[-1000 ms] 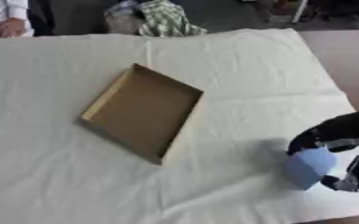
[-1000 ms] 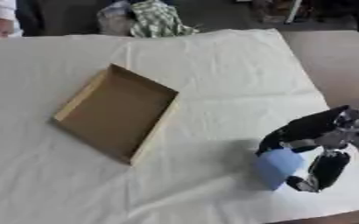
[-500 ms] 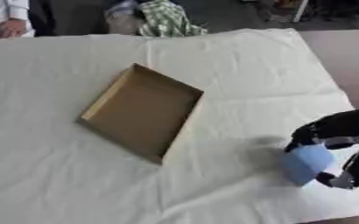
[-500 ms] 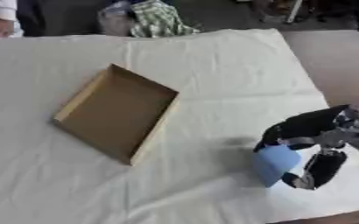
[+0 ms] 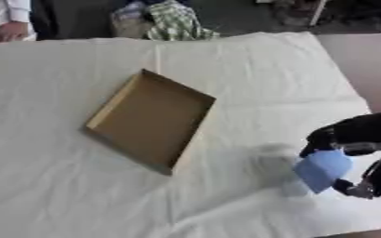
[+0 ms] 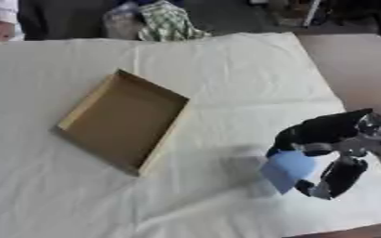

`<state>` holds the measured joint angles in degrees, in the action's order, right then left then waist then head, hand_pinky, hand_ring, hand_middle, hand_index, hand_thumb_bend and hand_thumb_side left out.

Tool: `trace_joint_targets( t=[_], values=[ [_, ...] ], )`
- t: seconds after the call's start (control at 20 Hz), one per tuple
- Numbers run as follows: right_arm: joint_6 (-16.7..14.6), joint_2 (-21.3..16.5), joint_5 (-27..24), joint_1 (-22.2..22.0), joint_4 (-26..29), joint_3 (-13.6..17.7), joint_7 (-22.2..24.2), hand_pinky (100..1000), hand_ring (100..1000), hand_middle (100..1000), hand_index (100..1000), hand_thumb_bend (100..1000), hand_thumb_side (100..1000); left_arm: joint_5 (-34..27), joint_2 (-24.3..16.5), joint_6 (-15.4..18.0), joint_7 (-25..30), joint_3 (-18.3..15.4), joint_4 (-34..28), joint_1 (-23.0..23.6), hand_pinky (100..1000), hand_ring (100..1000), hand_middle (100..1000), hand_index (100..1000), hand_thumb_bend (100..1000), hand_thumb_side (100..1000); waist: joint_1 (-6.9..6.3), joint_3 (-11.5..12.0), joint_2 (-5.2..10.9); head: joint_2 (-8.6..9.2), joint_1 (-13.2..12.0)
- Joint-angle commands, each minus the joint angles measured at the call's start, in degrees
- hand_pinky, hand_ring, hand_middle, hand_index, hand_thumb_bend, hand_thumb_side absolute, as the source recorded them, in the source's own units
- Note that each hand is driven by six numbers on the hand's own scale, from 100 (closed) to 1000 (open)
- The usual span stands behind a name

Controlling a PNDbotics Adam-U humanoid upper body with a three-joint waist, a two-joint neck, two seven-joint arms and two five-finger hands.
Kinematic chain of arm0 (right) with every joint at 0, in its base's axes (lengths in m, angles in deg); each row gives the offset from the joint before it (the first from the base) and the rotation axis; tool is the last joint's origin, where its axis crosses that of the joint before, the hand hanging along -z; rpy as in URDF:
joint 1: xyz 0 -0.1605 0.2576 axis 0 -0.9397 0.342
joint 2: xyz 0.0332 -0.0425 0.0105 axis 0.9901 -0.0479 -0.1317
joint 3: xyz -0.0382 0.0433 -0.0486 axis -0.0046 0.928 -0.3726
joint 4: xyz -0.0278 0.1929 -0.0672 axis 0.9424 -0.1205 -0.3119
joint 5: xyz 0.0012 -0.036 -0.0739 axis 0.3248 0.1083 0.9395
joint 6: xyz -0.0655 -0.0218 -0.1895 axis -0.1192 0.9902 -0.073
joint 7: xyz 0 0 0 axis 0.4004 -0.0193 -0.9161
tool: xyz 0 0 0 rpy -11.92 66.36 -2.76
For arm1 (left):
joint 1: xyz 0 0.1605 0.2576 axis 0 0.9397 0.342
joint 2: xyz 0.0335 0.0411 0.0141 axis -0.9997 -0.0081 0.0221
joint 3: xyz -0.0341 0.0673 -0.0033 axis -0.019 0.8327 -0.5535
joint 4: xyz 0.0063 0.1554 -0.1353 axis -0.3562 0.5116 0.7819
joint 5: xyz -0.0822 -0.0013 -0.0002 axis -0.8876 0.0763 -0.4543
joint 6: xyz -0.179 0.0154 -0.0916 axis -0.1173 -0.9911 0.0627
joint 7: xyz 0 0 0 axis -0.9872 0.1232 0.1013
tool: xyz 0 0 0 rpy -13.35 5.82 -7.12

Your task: Pick up objects on the table and place them in the box.

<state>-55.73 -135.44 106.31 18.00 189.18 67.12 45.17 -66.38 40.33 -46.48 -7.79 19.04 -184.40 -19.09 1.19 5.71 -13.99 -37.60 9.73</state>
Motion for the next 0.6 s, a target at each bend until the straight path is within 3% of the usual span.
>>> trace_joint_targets(
  t=[0.05, 0.35, 0.6],
  values=[
    [-0.76, -1.79, -0.10, 1.88, 0.87, 1.67, -0.70, 934, 1000, 813, 811, 100, 257, -0.28, -0.84, 0.10, 0.24, -0.20, -0.82, -0.63, 629, 884, 618, 635, 298, 656, 0.23, -0.05, 1.14, 0.27, -0.01],
    [-1.66, -2.15, -1.84, 9.56, 0.87, 0.66, 1.19, 934, 1000, 818, 818, 100, 242, -0.44, -0.97, 0.00, 0.53, 0.05, -0.82, -0.60, 630, 884, 618, 636, 300, 655, 0.80, 0.66, 1.59, -0.18, 0.46],
    [-1.06, 0.98, -4.59, 20.37, 0.87, -2.49, 5.97, 932, 1000, 820, 816, 100, 245, -0.69, -0.97, -0.08, 0.86, 0.37, -0.82, -0.77, 630, 883, 619, 638, 298, 654, 1.46, 1.62, 2.00, -0.65, 1.42]
  ],
)
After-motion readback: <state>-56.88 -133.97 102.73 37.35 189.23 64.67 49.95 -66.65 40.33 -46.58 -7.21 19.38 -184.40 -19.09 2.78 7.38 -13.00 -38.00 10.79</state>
